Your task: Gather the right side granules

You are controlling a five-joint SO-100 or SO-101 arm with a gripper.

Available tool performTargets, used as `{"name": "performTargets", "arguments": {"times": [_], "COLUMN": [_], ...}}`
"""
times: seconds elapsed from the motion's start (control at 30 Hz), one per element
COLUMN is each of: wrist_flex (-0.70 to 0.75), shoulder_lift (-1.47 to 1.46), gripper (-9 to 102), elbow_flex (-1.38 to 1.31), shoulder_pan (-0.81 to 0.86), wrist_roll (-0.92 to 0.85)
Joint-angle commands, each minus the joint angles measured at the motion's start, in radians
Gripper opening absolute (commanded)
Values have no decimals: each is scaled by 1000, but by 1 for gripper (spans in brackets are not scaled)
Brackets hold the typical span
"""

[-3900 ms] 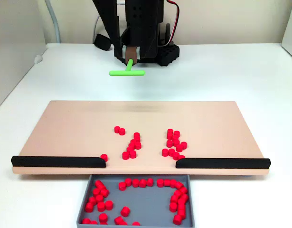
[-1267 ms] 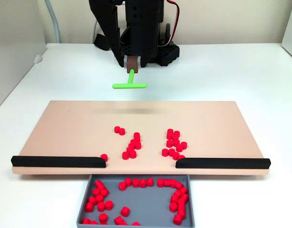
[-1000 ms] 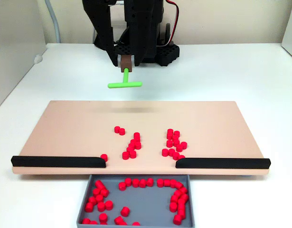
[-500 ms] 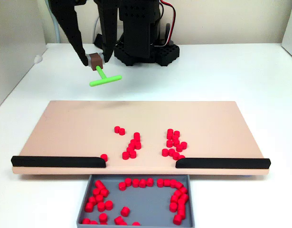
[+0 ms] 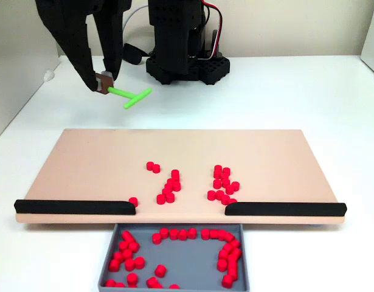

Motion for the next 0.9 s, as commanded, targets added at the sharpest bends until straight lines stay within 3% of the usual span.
{"name": "performTargets", "arguments": {"times": [0.0, 0.27, 0.87], "wrist_flex": [-66, -198, -261], "shoulder_lift": [-8, -117, -204], "gripper": [0, 0, 0], "elbow_flex": [-6, -9, -44], "shoulder_pan": [14, -2, -46], "wrist_roll": [-95, -132, -141]}}
